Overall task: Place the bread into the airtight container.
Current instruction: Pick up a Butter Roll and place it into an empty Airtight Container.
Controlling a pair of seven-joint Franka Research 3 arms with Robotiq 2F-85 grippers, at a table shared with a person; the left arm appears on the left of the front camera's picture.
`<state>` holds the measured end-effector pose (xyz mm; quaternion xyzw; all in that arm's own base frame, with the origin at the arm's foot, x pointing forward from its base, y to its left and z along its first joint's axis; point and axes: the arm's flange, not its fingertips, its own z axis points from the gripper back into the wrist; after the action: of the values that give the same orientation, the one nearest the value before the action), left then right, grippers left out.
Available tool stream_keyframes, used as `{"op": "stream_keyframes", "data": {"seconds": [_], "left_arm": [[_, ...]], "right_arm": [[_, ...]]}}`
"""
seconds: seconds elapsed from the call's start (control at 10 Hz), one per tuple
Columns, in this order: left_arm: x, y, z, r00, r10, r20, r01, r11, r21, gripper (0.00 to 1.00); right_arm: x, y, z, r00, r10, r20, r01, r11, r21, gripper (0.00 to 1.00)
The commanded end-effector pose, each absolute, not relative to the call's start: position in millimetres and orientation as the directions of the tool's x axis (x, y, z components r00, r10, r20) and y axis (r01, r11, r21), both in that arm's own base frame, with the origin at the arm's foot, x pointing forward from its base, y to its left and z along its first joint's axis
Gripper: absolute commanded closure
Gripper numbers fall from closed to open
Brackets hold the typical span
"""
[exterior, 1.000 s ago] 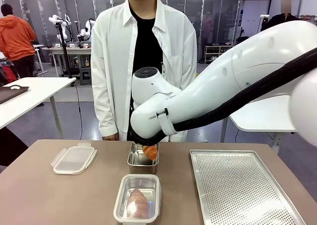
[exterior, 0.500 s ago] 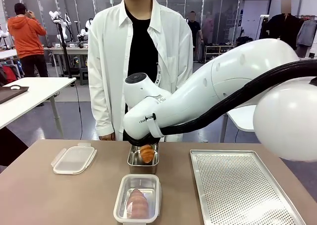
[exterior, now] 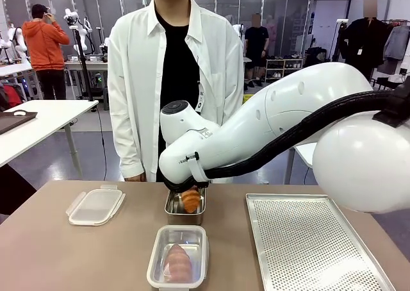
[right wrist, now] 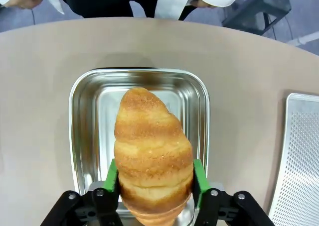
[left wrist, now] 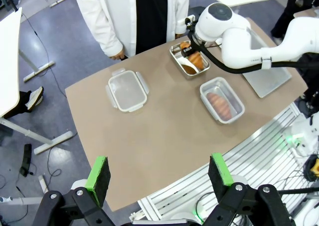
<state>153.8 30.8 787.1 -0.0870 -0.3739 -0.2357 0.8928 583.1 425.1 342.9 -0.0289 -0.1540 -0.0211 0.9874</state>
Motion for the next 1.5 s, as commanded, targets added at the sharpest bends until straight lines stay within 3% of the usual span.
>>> {"op": "stream_keyframes", "data": {"seconds": [0.0,1.4], "left_arm": [[153.0,30.4,787.2,0.604,-0.367,0.708,0.495,0.868,0.028,0.00],[153.0,30.4,787.2,0.604,-0.367,0.708,0.495,0.868,0.028,0.00]], "right_arm": [[586.9,430.5,344.9,0.945,-0.072,0.319,0.096,0.994,-0.058,0.00],[587.5,427.5,346.0,0.952,-0.038,0.305,0.058,0.997,-0.058,0.00]]}}
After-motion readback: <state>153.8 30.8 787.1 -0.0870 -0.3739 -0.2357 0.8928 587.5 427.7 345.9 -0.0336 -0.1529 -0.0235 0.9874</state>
